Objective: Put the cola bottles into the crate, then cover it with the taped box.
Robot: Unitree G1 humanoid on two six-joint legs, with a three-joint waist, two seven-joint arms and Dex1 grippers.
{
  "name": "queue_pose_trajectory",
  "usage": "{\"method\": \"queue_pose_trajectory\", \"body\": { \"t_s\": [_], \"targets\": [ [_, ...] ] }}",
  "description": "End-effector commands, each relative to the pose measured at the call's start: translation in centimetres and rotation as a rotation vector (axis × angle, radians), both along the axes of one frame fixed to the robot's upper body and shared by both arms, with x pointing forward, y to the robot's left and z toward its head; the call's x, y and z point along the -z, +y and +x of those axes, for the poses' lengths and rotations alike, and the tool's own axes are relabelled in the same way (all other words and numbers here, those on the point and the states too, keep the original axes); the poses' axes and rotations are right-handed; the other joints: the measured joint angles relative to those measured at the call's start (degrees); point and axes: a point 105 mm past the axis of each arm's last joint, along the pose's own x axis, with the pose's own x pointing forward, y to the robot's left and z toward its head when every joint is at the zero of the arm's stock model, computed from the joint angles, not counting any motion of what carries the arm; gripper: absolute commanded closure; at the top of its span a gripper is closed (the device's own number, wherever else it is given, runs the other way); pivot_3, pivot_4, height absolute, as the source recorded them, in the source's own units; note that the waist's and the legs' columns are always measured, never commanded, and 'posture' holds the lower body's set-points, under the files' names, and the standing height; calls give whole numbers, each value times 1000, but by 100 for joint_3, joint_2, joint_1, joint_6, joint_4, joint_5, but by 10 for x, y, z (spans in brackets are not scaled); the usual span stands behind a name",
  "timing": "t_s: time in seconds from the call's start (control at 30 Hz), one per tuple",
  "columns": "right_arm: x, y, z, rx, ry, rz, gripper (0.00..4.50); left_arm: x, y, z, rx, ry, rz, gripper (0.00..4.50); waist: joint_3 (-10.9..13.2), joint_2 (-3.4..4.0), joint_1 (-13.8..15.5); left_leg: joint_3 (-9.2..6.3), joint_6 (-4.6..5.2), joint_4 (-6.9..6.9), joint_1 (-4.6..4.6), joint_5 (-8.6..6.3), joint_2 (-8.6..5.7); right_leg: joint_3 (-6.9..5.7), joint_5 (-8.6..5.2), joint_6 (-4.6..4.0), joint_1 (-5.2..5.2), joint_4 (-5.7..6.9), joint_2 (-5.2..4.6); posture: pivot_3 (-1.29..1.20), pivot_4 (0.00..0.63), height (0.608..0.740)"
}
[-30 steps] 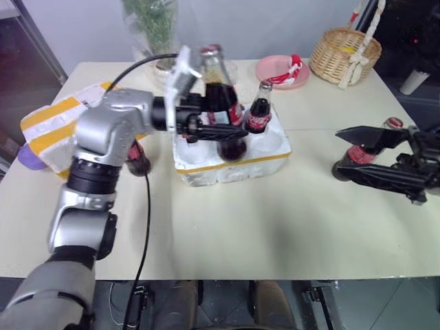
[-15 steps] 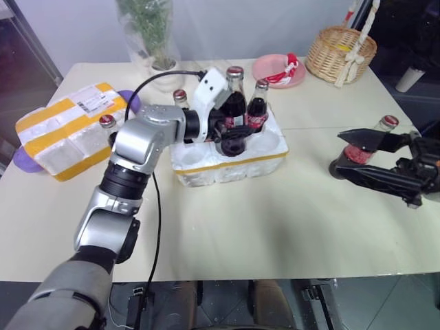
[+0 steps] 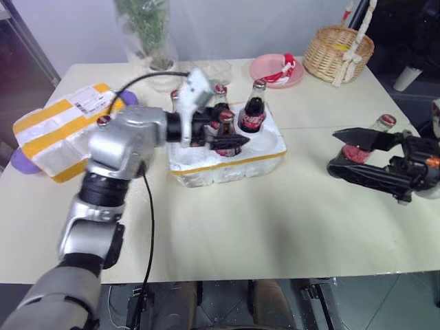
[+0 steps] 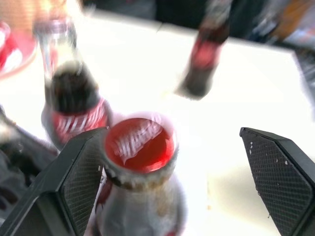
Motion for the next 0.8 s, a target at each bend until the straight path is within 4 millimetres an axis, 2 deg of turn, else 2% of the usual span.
{"method": "queue_pose_trajectory", "body": {
  "t_s": [0.03, 0.3, 0.43, 0.6, 0.7, 0.8],
  "targets": [
    [-6, 1, 1, -4, -43, 3, 0, -27, 39, -20, 43, -35, -69, 79, -1, 1, 14, 0, 0, 2, 1, 0, -1, 0, 0, 0, 3, 0, -1, 0, 150, 737],
    [-5, -2, 5, 2, -31, -4, 0, -9, 131, -56, -62, 48, 59, 79, 1, -2, 27, 1, 0, 1, 2, 0, -1, 1, -1, -1, 6, -2, -2, 0, 150, 737],
    [-4, -3, 8, 4, -21, -6, 0, -4, 156, -74, -109, 99, 84, 79, 1, -2, 57, 1, 1, 0, 2, -1, 0, 1, -1, -3, 6, -4, -3, 0, 150, 737],
    [-3, -3, 12, 3, -19, -6, 0, 22, 184, -77, -255, 127, 214, 79, 0, -1, 36, 3, 0, -4, 3, -1, 1, 2, -1, -4, 6, -12, -4, 0, 150, 737],
    [-3, -2, 15, 4, -20, -7, 0, 37, 196, -79, -309, 143, 272, 79, 0, -1, 35, 4, 0, -8, 3, -1, 6, 1, -2, -6, 2, -11, -2, 0, 150, 737],
    [-3, -2, 17, 6, -22, -9, 0, 54, 216, -65, -436, 122, 326, 79, 0, -1, 43, 5, 0, -8, 3, -1, 8, 1, -2, -7, 2, -13, -2, 0, 150, 737]
  ]
}}
